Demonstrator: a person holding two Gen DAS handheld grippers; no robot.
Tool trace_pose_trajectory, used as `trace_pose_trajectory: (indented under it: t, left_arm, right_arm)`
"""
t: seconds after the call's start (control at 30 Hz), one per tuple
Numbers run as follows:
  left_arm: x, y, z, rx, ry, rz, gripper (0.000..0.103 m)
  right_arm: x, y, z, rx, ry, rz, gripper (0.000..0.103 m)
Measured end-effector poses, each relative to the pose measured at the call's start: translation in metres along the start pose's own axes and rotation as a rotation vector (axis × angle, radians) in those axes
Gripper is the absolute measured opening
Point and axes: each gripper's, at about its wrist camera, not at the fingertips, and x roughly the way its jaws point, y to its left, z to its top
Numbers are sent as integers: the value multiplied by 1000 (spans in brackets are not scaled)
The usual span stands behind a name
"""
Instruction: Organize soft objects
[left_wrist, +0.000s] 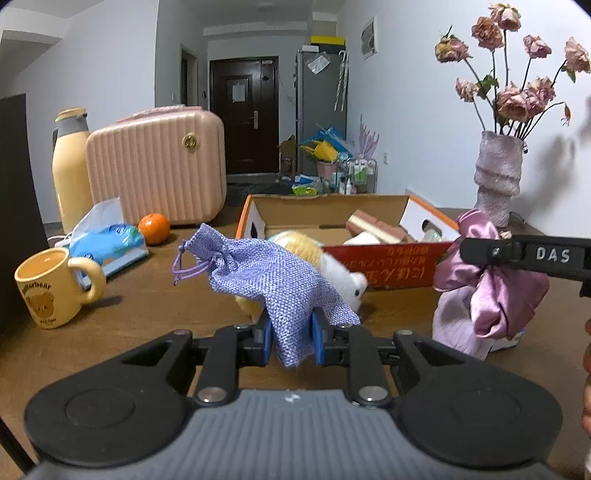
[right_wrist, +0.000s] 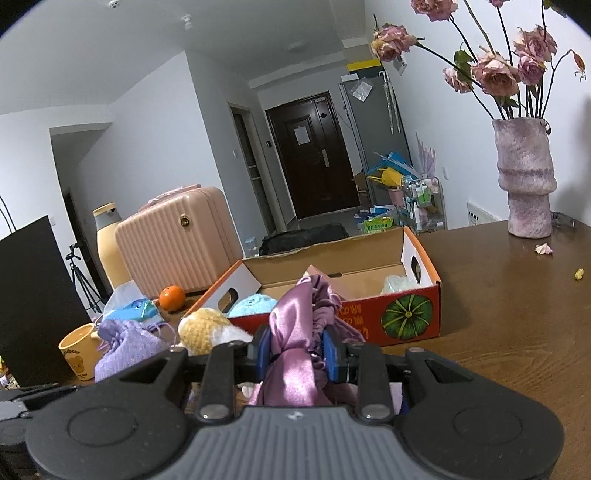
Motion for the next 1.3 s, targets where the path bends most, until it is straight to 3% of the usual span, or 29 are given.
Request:
trace_pose_trajectory:
  t: [0.67,1.3]
  left_arm:
    - [8,-25,49,-6,-94,-46,21]
    - [51,-35,77,-29,-95,-58,21]
  right_arm:
    - [12,-4,29,-37,-45,-6,28]
    - [50,-21,57,-48,-59,-9,28]
